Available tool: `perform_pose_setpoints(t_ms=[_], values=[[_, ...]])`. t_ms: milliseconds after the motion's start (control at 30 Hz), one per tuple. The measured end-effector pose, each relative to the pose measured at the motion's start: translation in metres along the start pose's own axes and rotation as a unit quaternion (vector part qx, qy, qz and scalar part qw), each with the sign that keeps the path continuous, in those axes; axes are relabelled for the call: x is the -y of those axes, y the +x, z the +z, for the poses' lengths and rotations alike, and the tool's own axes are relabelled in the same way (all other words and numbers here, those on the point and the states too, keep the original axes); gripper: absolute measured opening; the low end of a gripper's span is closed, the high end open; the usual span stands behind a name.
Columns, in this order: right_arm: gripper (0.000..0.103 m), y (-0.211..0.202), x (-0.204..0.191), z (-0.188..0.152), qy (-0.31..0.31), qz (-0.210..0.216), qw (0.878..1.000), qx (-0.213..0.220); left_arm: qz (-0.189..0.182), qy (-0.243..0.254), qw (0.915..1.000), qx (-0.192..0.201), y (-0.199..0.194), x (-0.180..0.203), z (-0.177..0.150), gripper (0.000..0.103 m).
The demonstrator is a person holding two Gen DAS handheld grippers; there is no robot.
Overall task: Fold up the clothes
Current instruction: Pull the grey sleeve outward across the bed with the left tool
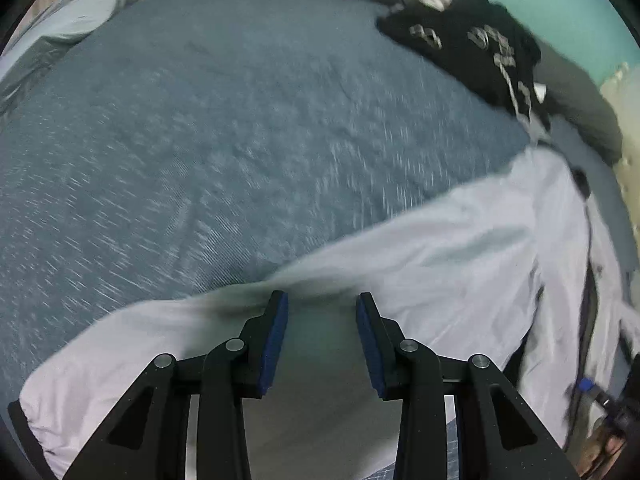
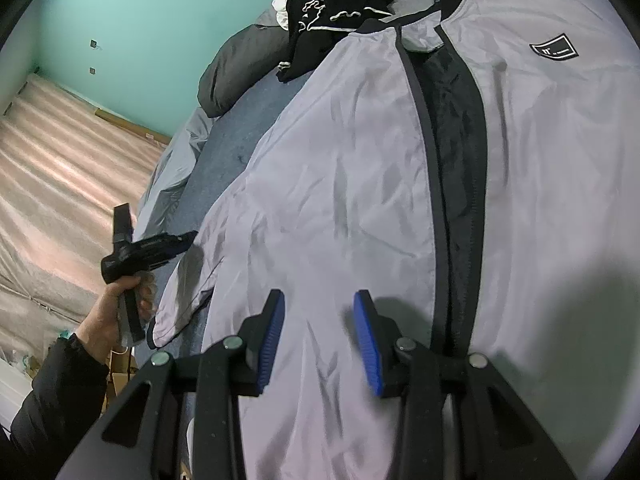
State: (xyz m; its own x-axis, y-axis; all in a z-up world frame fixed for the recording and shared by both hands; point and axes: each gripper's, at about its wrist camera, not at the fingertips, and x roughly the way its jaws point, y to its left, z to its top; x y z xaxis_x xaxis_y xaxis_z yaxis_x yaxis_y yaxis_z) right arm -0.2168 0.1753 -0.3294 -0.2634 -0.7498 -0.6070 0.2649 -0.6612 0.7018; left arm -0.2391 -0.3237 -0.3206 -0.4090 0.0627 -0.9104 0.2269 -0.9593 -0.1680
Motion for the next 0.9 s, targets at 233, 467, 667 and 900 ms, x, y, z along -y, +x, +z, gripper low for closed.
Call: perform_pose_setpoints(t_ms=[233, 467, 667, 900], values=[[0.036, 0.000, -0.002, 0.001, -0.002, 0.003, 1.000, 0.000, 0.000, -0.004, 0.9999, 0.010, 0.004, 0.002, -0.002, 0.039], [0.036, -0.001, 0.000, 0.003, 0.001, 0.004, 1.000, 0.002, -0.005, 0.019, 0.9994, 0.029, 0.004, 0.016, 0.022, 0.056], [0.036, -0.002, 0.002, 0.002, 0.004, 0.003, 1.000, 0.003, 0.011, 0.048, 0.9987, 0.013, 0.032, 0.031, 0.030, 0.056], [0.036, -0.002, 0.004, 0.002, 0.007, 0.004, 1.000, 0.004, 0.030, 0.073, 0.9966, 0.021, 0.035, 0.036, 0.030, 0.006]])
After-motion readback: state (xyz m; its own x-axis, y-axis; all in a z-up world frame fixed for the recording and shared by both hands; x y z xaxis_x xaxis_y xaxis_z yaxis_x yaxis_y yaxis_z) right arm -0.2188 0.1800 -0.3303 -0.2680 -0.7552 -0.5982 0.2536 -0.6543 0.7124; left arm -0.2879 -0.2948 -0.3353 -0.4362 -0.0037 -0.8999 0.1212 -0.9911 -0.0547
